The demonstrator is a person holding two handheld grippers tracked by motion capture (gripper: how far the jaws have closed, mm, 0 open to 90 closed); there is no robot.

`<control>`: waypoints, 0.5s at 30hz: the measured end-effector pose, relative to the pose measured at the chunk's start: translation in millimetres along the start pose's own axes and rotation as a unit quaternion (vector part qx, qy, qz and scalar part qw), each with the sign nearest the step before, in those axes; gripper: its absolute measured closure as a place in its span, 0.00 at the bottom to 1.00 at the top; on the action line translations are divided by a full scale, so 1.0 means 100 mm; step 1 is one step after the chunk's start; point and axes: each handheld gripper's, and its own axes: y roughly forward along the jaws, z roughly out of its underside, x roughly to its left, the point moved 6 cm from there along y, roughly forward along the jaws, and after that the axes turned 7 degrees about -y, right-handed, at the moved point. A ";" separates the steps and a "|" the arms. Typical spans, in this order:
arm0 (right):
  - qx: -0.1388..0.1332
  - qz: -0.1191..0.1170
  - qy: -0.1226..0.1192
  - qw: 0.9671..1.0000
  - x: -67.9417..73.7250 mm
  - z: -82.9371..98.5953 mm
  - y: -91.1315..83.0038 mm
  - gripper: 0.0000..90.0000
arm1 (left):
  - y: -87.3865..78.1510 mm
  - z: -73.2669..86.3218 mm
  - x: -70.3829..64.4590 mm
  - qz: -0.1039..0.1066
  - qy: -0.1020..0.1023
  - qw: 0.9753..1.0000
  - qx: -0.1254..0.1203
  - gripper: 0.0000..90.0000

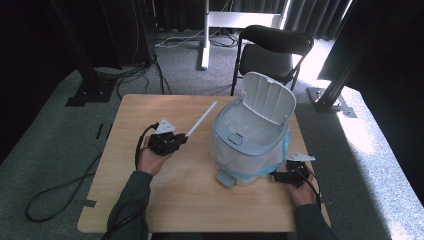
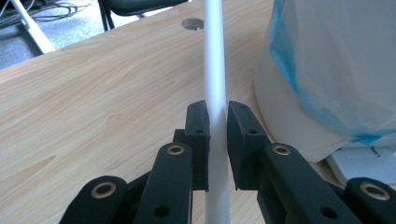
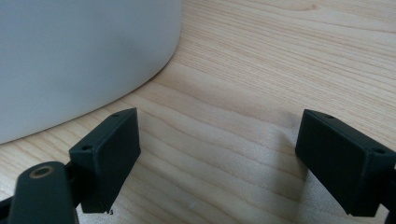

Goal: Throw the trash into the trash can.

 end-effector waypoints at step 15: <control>0.000 0.000 0.000 1.000 0.00 0.00 0.00 0.14 | -0.19 -0.17 -0.15 0.029 0.008 0.999 -0.037 0.88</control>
